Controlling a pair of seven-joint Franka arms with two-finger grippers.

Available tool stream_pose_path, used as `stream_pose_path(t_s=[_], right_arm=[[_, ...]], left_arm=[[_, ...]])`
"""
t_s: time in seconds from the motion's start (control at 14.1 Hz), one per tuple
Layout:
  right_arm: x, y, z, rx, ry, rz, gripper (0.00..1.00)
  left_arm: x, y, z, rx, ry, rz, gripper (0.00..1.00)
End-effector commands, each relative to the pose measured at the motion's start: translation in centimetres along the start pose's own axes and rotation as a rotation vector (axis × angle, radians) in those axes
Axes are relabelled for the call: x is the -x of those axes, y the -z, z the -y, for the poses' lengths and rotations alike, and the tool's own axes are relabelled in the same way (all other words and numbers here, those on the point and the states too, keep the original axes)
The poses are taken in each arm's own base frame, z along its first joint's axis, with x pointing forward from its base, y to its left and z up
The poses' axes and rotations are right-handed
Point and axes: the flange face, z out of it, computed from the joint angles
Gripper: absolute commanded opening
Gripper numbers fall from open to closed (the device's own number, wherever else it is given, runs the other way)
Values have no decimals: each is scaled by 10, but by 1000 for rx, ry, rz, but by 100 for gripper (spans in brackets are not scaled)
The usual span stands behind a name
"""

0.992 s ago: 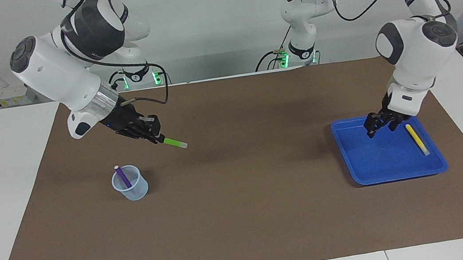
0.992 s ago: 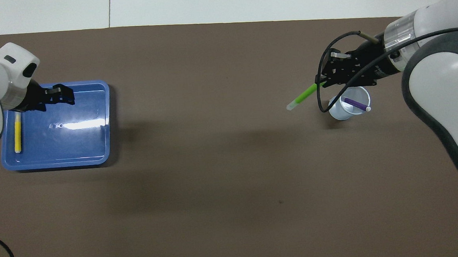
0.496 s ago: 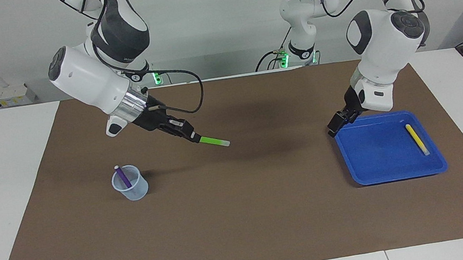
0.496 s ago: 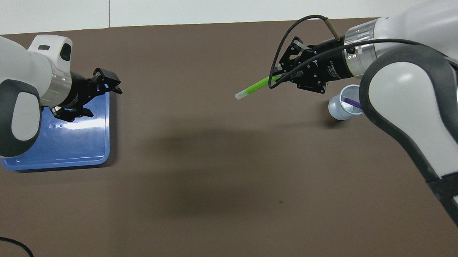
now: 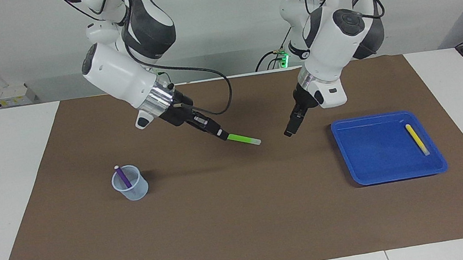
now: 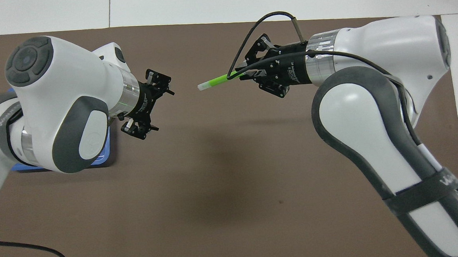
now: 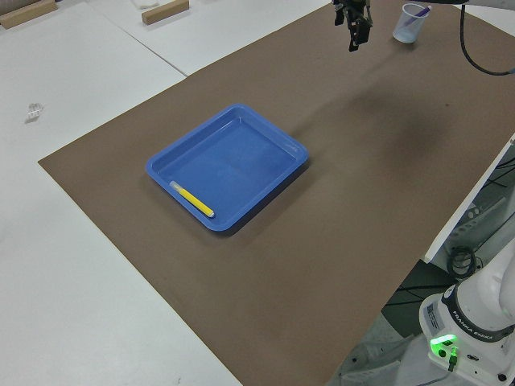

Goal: Right arm passes pens to left for tray arrangement
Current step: 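Carry the green pen toward center while the left gripper reaches toward it, then close the left gripper on the green pen held by the right gripper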

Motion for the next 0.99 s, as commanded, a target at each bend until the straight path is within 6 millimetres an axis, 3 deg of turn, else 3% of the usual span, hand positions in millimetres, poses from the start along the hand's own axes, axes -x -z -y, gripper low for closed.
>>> stream_pose_path(t_s=[0.0, 0.14, 0.35, 0.64, 0.92], right_arm=[[1, -4, 0, -28, -35, 0, 17], [1, -4, 0, -27, -34, 0, 17], [1, -6, -2, -23, -35, 1, 17], [2, -6, -2, -20, -28, 2, 17], [2, -7, -3, -19, -28, 2, 17]], left_arm=[[21, 0, -13, 71, 243, 55, 100], [35, 1, -24, 157, 418, 78, 100], [38, 4, -31, 212, 576, 104, 100], [105, -5, -34, 278, 576, 160, 100], [112, -10, -33, 302, 577, 165, 95]])
